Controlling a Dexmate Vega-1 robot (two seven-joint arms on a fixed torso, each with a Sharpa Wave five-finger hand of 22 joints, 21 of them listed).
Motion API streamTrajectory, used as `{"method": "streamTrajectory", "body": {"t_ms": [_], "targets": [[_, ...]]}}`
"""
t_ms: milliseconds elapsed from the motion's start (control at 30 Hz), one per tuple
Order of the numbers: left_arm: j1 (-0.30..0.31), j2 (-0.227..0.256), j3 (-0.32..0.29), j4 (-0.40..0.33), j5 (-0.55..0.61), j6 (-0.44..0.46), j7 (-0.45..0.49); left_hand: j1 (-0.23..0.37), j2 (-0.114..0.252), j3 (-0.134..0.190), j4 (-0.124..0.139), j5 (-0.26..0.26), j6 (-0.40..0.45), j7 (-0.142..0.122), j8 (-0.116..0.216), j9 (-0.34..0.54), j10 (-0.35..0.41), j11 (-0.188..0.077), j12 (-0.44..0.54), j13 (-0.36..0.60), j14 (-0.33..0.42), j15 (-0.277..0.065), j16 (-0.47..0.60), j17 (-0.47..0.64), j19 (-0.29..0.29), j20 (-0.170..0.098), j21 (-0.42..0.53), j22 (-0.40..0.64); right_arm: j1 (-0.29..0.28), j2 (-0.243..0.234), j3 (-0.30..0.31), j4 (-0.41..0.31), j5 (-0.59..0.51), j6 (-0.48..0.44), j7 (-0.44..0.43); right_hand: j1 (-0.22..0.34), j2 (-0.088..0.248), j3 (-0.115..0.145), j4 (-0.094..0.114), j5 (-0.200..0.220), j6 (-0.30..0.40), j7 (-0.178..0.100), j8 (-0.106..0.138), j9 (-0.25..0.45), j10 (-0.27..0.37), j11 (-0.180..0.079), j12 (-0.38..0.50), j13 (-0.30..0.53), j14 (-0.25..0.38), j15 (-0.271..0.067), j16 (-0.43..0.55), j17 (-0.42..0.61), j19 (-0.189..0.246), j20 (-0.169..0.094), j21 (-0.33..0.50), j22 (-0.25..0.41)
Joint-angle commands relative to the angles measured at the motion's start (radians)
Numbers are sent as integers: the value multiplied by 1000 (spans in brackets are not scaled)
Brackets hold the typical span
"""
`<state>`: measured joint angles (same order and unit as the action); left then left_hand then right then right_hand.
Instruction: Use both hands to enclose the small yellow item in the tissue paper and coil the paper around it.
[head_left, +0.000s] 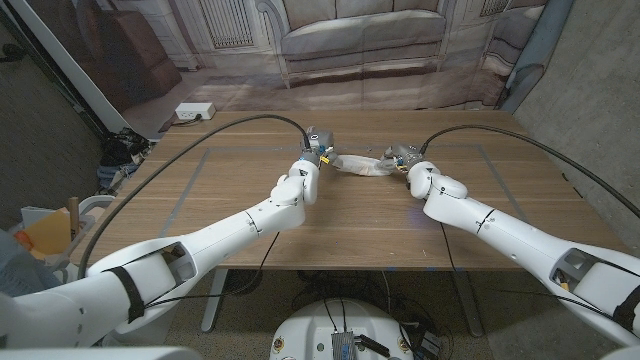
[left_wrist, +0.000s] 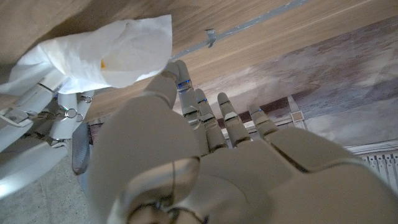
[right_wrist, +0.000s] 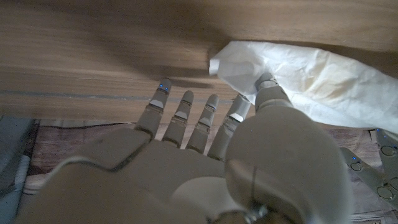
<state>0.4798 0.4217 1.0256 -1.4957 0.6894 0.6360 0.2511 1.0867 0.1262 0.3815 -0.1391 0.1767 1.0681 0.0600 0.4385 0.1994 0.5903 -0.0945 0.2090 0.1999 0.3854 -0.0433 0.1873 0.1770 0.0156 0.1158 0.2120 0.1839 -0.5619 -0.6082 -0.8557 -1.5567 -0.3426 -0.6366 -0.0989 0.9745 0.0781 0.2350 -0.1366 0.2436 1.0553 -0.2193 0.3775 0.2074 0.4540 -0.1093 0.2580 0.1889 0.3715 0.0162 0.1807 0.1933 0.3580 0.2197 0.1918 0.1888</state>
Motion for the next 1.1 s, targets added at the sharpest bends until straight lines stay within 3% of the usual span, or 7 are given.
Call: {"method": "streamTrajectory", "body": {"t_ms": [33, 300, 467, 600, 667, 833, 1100], "targets": [[0, -16, 23, 46, 32, 20, 28, 4, -13, 6, -5, -3, 1, 4, -8, 2, -13, -2, -5, 2, -11, -17, -4, -1, -4, 0, -2, 3, 13, 15, -32, 20, 7, -29, -2, 7, -4, 4, -8, -7, -28, 1, -12, 5, -5, 3, -4, 2, -1, -9, 9, 2, -8, -1, 0, 3], [3, -18, 31, 61, 34, 29, 25, 19, -27, 13, -16, -2, -7, -15, -5, 13, -32, -1, -10, 4, -22, -12, -7, -1, -9, 2, -3, 3, 12, 21, -44, 29, 6, -25, -22, 6, -7, 3, -8, -9, -36, 0, -12, 9, -8, 4, -7, 2, 2, -11, 10, 2, -10, -1, 1, 3], [9, -16, 29, 62, 28, 24, 30, 23, -43, 17, -11, -1, -161, -77, -64, 15, -83, 5, -18, 7, -41, 2, -3, 4, -19, 7, -4, 3, 7, 21, -51, 19, -3, -38, -35, -37, -31, -9, 6, -20, -195, 2, -75, 18, -39, 17, -25, 5, -13, -6, 9, 4, -29, -1, 6, 5], [14, -11, 22, 54, 18, 20, 32, 5, -48, 10, 1, -3, -234, -92, -94, 14, -109, 5, -19, 8, -52, 13, -1, 6, -28, 11, -6, 4, 0, 17, -50, 7, -6, -41, -46, -61, -35, -10, 13, -20, -289, 3, -121, 16, -67, 42, -35, 7, -30, 1, 7, 4, -36, -2, 9, 5], [17, -8, 18, 50, 13, 18, 34, -6, -54, 6, 6, -3, -280, -103, -115, 13, -130, 5, -19, 9, -57, 17, 0, 7, -31, 13, -5, 4, -2, 13, -50, 0, -8, -38, -48, -68, -36, -11, 15, -21, -308, 3, -130, 16, -75, 47, -38, 7, -36, 3, 6, 4, -38, -2, 9, 5], [28, 3, 0, 26, -5, 16, 33, -21, -56, 2, 13, -3, -357, -100, -150, 12, -161, 18, -21, 10, -74, 24, -2, 8, -38, 17, -6, 4, -17, -2, -47, -38, -23, -38, -66, -81, -40, -12, 17, -22, -363, 3, -156, 18, -100, 58, -44, 8, -49, 8, 5, 3, -45, -2, 9, 5], [51, 29, -32, -37, -38, 14, 17, -38, -56, -3, 21, -3, -411, -91, -175, 13, -179, 28, -18, 10, -83, 31, -1, 8, -41, 21, -5, 4, -48, -29, -26, -111, -32, -47, -76, -97, -46, -13, 17, -21, -471, 6, -194, 15, -123, 70, -47, 9, -65, 16, 6, 2, -49, -2, 11, 4]]}}
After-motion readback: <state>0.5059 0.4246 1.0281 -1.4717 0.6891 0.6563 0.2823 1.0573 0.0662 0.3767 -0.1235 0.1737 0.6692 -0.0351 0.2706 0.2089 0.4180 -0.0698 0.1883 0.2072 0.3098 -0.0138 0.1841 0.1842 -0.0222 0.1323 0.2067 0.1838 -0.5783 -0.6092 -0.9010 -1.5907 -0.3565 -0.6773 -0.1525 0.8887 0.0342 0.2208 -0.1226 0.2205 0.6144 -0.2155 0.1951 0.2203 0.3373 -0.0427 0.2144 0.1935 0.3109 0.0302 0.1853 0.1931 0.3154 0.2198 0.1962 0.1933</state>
